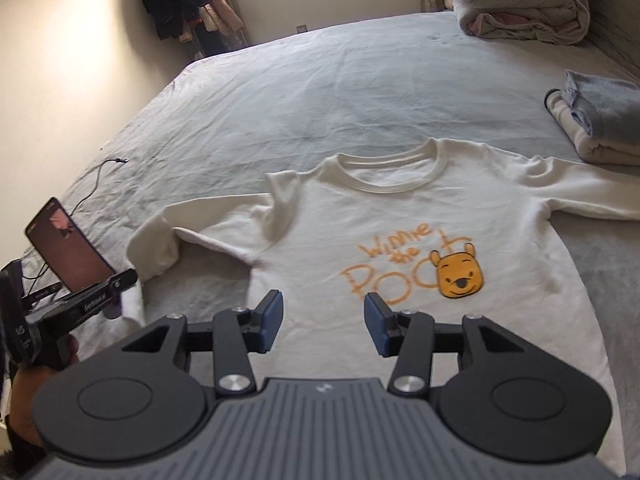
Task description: Fold clothes
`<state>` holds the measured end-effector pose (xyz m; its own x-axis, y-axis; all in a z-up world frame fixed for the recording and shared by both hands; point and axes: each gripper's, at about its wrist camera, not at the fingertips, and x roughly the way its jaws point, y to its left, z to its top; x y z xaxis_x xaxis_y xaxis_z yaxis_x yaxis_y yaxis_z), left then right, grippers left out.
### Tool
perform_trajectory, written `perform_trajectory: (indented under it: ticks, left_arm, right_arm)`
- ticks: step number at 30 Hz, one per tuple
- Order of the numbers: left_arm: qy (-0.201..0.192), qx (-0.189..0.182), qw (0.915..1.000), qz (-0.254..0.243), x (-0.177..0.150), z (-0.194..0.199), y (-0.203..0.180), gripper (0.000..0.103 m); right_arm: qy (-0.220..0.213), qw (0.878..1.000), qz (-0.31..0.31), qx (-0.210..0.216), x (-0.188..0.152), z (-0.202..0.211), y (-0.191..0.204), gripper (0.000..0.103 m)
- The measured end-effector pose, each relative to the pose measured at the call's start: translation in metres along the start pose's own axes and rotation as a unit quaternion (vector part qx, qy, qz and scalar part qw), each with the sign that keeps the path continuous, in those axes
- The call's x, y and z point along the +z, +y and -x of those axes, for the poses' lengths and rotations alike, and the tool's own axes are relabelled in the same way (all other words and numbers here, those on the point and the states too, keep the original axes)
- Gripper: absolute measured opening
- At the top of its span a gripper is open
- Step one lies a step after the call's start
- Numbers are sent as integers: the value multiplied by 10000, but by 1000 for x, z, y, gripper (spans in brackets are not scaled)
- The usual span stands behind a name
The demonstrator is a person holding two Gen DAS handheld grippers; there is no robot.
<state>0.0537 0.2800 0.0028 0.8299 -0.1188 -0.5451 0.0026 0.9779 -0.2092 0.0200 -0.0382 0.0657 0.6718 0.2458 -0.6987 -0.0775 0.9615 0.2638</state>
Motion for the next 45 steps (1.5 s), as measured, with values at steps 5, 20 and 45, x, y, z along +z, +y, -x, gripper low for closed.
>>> perform_trajectory:
  ticks: [5,20,45]
  left_arm:
    - [-154,-228,9989,371,-3,11,12,2]
    - [-145,-906,9958,6,-24,22,25,57]
    - [-307,692,9898,-1208,28,13,-35,7]
  right_arm:
    - [-215,9985,511,-12,-1,-1,27,54]
    - [112,9844,1405,1053,15,-128,89,54]
    - [-560,9717,1683,1558,11,-216,53,45]
